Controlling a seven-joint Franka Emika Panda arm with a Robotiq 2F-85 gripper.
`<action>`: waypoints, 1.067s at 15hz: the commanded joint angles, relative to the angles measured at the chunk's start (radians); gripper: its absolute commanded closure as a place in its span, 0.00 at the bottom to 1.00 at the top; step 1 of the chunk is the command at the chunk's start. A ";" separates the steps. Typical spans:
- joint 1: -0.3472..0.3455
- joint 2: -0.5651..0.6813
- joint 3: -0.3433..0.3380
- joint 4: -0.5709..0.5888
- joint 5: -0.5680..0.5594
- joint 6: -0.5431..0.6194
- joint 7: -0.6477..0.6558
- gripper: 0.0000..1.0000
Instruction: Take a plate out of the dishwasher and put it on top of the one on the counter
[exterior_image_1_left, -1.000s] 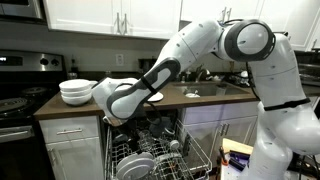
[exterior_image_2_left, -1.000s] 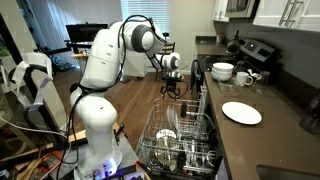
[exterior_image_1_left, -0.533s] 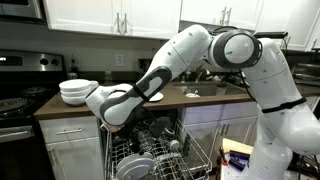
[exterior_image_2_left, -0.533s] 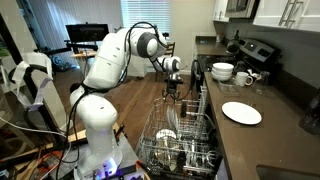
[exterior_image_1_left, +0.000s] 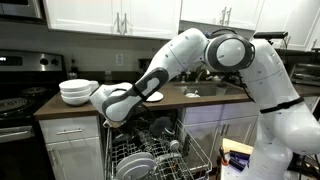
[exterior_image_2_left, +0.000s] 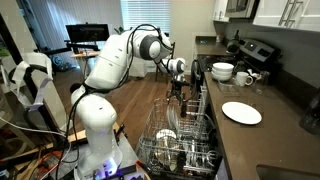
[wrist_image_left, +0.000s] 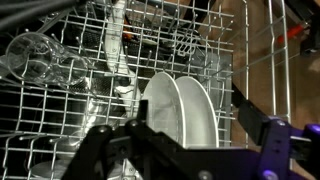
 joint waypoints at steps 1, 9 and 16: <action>-0.008 0.003 0.013 0.004 -0.006 -0.005 0.004 0.03; 0.010 -0.005 0.006 -0.038 -0.061 0.183 0.041 0.00; -0.013 0.025 0.003 -0.074 -0.022 0.311 0.053 0.00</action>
